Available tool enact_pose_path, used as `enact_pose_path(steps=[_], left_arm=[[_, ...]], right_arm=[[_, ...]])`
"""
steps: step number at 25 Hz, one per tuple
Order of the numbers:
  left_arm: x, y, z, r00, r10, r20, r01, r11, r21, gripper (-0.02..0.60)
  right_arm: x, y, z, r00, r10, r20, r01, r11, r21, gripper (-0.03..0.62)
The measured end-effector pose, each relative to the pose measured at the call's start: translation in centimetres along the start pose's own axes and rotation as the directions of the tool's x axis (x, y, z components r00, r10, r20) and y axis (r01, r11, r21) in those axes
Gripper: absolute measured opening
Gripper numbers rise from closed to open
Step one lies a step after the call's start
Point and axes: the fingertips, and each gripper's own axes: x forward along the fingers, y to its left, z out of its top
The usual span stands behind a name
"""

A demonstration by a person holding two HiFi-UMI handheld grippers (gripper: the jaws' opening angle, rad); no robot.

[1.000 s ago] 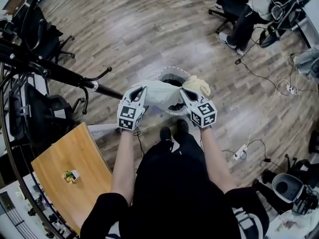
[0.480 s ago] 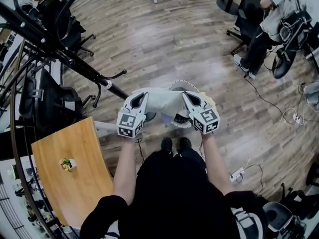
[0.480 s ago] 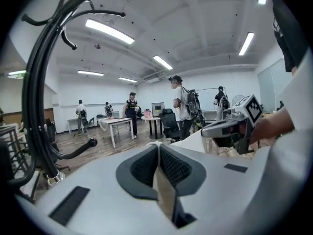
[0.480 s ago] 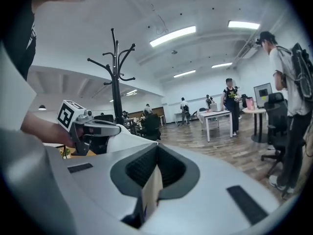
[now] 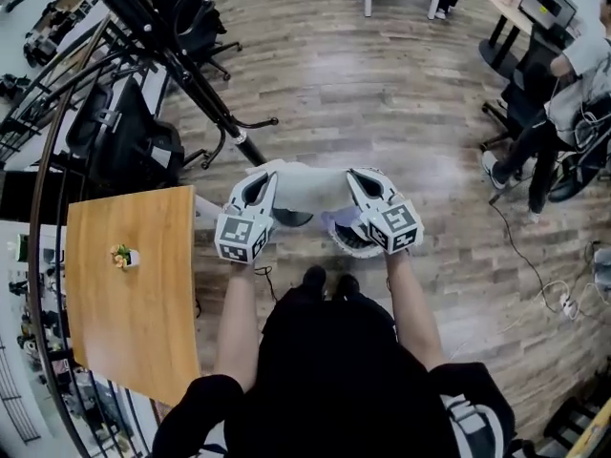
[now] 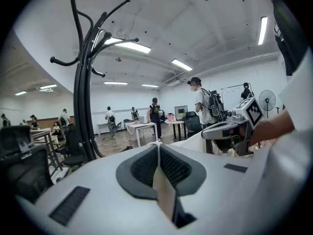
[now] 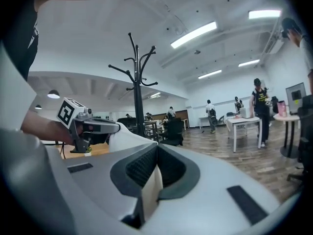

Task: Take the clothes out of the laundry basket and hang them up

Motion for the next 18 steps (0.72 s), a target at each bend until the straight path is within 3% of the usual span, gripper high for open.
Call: enact_pose_path(steps=[9, 18], left_arm=[[-5.1, 2.0, 1.7, 0.985, 0.170, 0.030, -0.171, 0.985, 0.023, 0.031], [-8.6, 3.3, 3.1, 0.966, 0.255, 0.043, -0.257, 0.966, 0.039, 0.031]], right_arm=[[2.3, 3.8, 2.1, 0.985, 0.172, 0.021, -0.171, 0.983, -0.066, 0.009], [3.6, 6.6, 4.2, 0.963, 0.265, 0.053, -0.260, 0.961, -0.095, 0.009]])
